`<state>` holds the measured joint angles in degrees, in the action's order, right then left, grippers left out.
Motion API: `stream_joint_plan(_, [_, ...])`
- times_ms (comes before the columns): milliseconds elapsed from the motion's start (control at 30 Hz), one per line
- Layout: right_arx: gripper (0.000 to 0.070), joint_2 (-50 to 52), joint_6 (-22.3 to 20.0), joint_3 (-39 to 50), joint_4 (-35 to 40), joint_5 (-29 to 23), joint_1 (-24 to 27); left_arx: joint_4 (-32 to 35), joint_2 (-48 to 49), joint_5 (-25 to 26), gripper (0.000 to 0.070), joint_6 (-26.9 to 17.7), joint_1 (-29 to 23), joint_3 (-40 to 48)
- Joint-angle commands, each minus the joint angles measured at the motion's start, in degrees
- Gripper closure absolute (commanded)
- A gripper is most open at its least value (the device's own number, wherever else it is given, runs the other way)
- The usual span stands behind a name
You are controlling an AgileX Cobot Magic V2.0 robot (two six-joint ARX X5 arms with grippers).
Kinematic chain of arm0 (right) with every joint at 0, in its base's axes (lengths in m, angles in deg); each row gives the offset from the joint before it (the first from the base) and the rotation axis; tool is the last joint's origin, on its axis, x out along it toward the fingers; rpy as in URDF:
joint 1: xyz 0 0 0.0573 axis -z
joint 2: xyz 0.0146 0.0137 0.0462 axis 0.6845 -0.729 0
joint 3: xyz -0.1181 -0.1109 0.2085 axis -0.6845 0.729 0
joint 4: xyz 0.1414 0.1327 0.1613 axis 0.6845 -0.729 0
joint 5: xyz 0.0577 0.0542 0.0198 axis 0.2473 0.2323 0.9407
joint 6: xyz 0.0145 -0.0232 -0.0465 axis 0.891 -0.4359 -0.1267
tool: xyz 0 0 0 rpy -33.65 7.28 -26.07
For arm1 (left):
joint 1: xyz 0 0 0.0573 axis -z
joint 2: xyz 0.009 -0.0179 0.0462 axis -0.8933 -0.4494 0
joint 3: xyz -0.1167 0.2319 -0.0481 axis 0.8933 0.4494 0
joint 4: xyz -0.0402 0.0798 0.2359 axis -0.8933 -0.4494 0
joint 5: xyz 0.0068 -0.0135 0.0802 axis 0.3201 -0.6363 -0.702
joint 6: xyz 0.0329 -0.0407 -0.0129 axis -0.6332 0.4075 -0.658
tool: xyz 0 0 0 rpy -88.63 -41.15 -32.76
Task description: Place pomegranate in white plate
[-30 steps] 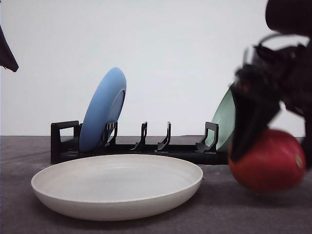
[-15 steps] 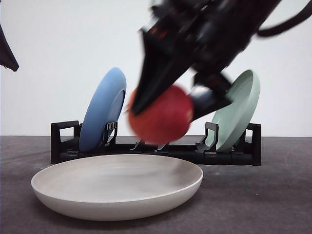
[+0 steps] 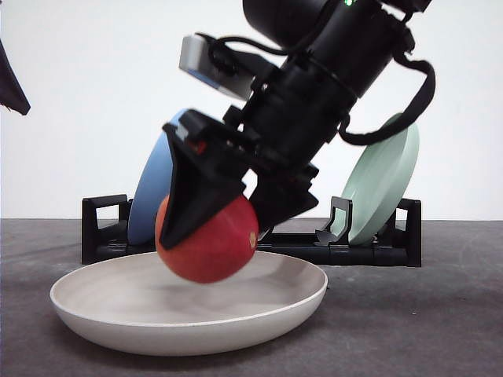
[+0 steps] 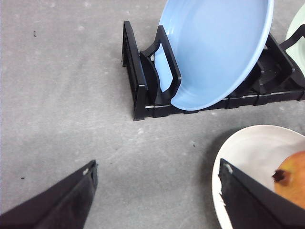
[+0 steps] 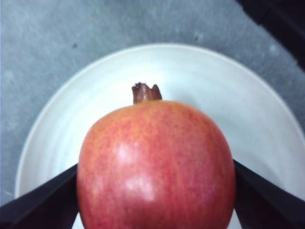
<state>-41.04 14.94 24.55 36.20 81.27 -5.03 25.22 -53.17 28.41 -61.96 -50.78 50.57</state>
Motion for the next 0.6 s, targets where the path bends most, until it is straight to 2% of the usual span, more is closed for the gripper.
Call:
stream_joint_plan(0, [0.0218, -1.5, -0.6, -0.8, 0.6, -0.2, -0.7, 0.7, -0.4, -0.2, 0.0226, 0.2, 0.1, -0.5])
stream_joint_plan(400, [0.0210, -3.2, -0.5, -0.8, 0.4, -0.2, -0.8, 1.0, -0.4, -0.2, 0.0226, 0.2, 0.1, -0.5])
stream_joint_plan(567, [0.0050, -3.2, 0.2, -0.8, 0.5, -0.1, -1.0, 1.1, -0.4, -0.2, 0.0226, 0.2, 0.1, -0.5])
